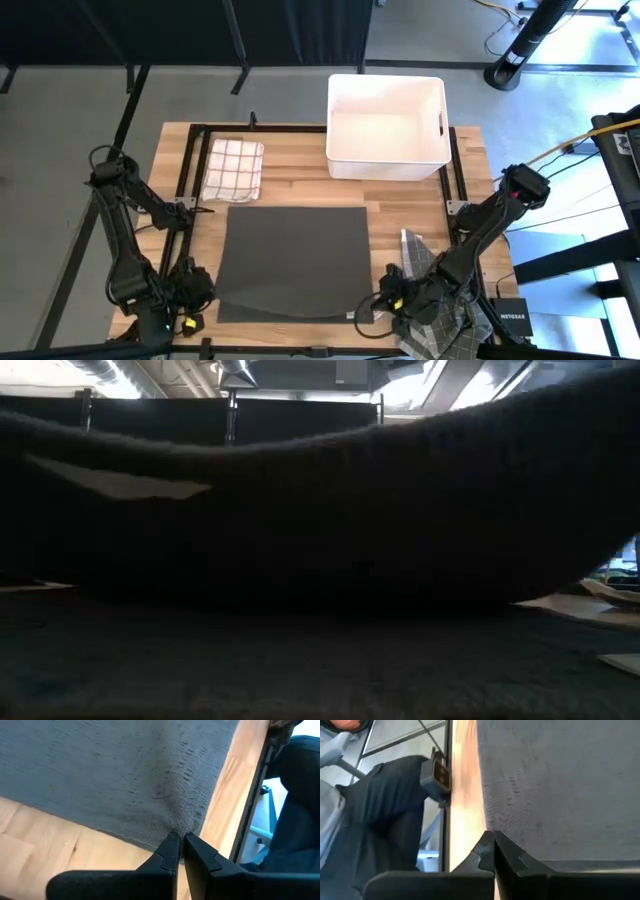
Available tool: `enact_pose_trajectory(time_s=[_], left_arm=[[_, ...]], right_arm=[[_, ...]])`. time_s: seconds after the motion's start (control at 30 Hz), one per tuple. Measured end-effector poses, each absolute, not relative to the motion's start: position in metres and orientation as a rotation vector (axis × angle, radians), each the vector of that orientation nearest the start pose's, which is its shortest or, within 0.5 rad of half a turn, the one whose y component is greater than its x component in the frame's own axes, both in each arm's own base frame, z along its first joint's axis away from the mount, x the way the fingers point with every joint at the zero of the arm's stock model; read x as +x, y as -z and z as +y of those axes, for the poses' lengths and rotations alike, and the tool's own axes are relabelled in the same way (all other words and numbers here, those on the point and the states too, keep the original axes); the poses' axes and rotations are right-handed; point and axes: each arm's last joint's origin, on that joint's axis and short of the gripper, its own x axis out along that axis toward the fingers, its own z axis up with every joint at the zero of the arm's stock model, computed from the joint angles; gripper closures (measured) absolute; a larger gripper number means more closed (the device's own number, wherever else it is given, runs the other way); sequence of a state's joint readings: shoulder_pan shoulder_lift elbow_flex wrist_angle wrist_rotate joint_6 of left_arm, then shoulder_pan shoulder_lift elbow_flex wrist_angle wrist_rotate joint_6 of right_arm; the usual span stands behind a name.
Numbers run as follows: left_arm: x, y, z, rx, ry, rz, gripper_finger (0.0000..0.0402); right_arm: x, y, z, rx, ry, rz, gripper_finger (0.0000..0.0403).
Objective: Fold towel
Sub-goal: Fold the grey towel and put beside the white towel
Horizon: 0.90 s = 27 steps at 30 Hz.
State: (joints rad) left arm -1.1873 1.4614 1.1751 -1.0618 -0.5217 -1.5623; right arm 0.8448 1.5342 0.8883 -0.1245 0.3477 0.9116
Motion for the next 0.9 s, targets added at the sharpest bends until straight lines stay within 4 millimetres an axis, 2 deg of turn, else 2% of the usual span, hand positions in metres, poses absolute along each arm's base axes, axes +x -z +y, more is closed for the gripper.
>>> enact_pose_trajectory(time_s=[0.23, 0.5, 0.7, 0.9], left_arm=[[0.116, -0.247, -0.249, -0.323, -0.247, 1.021, 0.0396], [0.121, -0.214, -0.272, -0.335, -0.266, 1.154, 0.0396], [0.125, -0.194, -0.285, -0.317, -0.238, 1.216, 0.0396], [0.128, -0.187, -0.291, -0.344, -0.241, 1.214, 0.0391]], right_arm=[[0.215, -0.179, 0.233, 0.504, -0.146, 0.931, 0.0403], [0.217, -0.165, 0.238, 0.543, -0.157, 1.006, 0.0403], [0.217, -0.164, 0.239, 0.554, -0.168, 1.029, 0.0403], [0.217, -0.164, 0.238, 0.553, -0.164, 1.031, 0.0384]])
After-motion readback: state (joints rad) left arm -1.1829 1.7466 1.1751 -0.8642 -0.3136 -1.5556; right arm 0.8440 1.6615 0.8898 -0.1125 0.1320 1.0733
